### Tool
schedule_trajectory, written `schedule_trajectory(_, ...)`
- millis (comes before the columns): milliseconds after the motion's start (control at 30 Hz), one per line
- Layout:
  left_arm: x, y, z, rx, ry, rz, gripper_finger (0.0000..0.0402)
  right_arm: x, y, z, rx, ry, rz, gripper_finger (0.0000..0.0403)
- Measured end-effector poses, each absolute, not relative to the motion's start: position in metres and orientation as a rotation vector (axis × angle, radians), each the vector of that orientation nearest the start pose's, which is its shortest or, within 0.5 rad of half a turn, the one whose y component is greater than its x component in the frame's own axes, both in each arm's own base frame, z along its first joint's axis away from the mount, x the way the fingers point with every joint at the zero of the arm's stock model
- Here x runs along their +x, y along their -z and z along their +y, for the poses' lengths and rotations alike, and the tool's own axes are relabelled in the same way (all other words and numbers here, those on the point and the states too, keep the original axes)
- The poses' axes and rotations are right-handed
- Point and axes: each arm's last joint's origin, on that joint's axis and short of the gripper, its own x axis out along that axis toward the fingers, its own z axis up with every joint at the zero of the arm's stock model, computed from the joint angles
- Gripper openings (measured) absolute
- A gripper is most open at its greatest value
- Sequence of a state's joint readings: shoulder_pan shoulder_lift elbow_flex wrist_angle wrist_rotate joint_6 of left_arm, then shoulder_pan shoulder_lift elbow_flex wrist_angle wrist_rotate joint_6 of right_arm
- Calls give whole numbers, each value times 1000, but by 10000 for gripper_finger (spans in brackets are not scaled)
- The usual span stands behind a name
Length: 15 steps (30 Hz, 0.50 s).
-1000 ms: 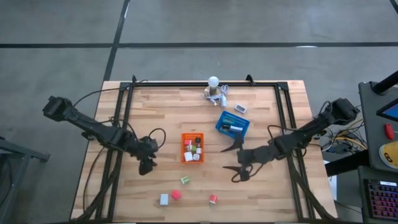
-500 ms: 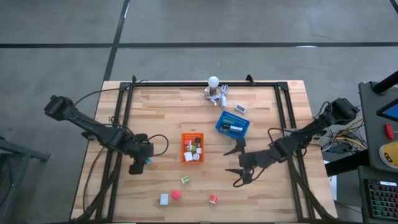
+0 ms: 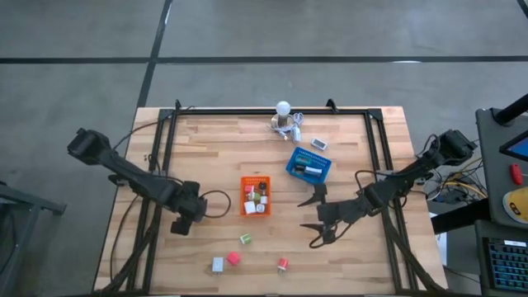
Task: Pick & Place Office items
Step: Put the sky blue charger adapter into the orange bin
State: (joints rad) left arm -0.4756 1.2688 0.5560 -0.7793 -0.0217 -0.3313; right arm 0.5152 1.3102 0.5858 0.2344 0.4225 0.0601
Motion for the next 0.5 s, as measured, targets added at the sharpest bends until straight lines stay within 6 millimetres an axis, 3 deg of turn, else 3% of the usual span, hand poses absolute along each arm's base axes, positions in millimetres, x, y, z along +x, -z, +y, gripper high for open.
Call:
schedule_trajectory(267,160,-134,-84,152,159,1513,291,230,-196,117,-159,-77,440,284)
schedule_trajectory(500,171,-142,-88,159,116,1422,291,230,-196,117,-152,-75,443,281)
